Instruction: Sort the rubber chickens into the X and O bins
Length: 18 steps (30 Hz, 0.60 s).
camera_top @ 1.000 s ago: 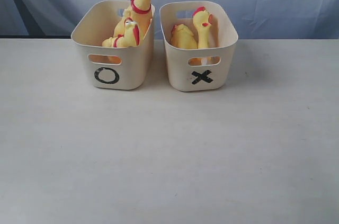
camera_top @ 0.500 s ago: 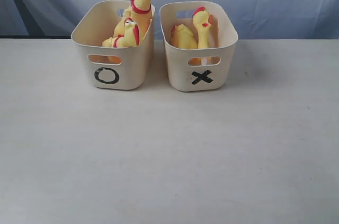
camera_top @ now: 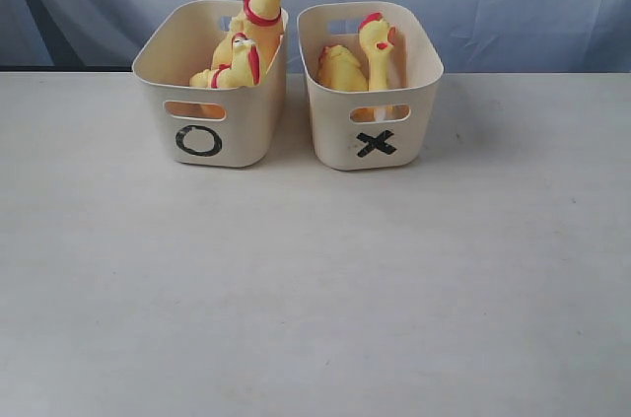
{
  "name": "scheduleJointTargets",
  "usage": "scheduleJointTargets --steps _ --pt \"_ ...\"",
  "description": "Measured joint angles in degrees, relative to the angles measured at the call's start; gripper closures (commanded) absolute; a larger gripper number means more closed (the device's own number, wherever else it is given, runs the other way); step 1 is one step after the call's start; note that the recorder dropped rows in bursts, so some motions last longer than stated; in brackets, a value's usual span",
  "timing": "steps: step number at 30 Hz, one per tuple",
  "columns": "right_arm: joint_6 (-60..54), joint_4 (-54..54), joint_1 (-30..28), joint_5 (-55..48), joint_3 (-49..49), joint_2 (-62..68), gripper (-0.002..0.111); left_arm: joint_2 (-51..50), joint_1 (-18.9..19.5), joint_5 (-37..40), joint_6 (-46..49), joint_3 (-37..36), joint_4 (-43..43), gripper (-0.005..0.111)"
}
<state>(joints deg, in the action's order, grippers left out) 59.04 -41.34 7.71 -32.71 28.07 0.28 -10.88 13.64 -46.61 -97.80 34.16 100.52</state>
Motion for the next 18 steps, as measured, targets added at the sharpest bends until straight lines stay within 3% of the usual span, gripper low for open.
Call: scheduleJointTargets --steps 3,9,18 --pt "0.0 0.0 0.0 0.0 0.0 0.0 0.108 2.16 -1.46 -0.28 0.0 0.0 0.0 0.107" --pt "0.0 0.0 0.0 0.0 0.0 0.0 0.108 5.96 -8.06 -0.38 0.0 0.0 0.0 0.107" --pt "0.0 0.0 0.0 0.0 0.0 0.0 0.108 10.5 -9.17 -1.14 0.0 0.0 -0.12 0.107"
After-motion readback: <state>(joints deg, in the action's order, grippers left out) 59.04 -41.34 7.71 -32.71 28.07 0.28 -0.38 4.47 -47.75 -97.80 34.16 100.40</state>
